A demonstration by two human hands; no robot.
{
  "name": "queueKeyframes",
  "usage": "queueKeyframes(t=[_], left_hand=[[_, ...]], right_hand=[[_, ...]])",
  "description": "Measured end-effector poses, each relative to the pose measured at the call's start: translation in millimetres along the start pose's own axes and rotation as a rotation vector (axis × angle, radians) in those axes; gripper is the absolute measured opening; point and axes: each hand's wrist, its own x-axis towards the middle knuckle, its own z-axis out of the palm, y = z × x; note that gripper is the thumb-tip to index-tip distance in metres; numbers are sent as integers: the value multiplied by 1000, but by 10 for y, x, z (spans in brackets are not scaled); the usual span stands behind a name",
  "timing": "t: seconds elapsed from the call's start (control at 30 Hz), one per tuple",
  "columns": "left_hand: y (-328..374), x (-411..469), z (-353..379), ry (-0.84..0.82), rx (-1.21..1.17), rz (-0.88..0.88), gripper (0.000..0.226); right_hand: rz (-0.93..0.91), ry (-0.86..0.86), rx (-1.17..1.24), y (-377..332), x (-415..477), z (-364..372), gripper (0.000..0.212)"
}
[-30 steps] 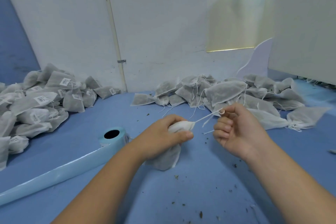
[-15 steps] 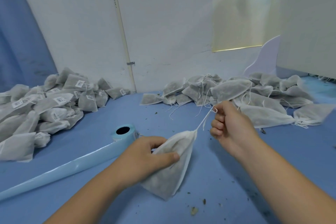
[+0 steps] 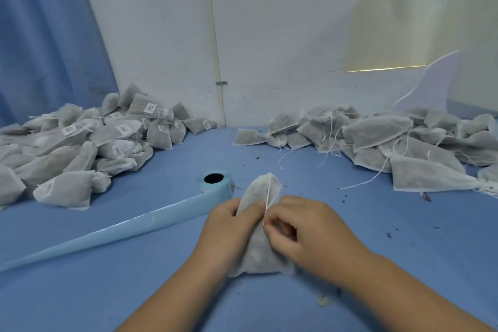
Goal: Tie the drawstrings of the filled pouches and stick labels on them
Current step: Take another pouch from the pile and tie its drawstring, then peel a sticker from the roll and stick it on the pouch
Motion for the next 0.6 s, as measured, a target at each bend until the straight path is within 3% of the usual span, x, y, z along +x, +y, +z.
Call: queueKeyframes(t=[0.13,0.23,0.43,0.6], left_hand=[[10,-4,-38,-80,-120,-46,31],[4,-2,-56,-177,-225,-89,48],[-29,33,-129,-263,-372,-181,32],[-32,42,-194,-195,-304,-246,38]], right_hand=[[-19,4,-70,2,8,-16,14],[-5,1,-52,-10,-7,-28,15],[85,-58,65,7,-29,-7,23],[113,-15,199,-42,-49,30,28]])
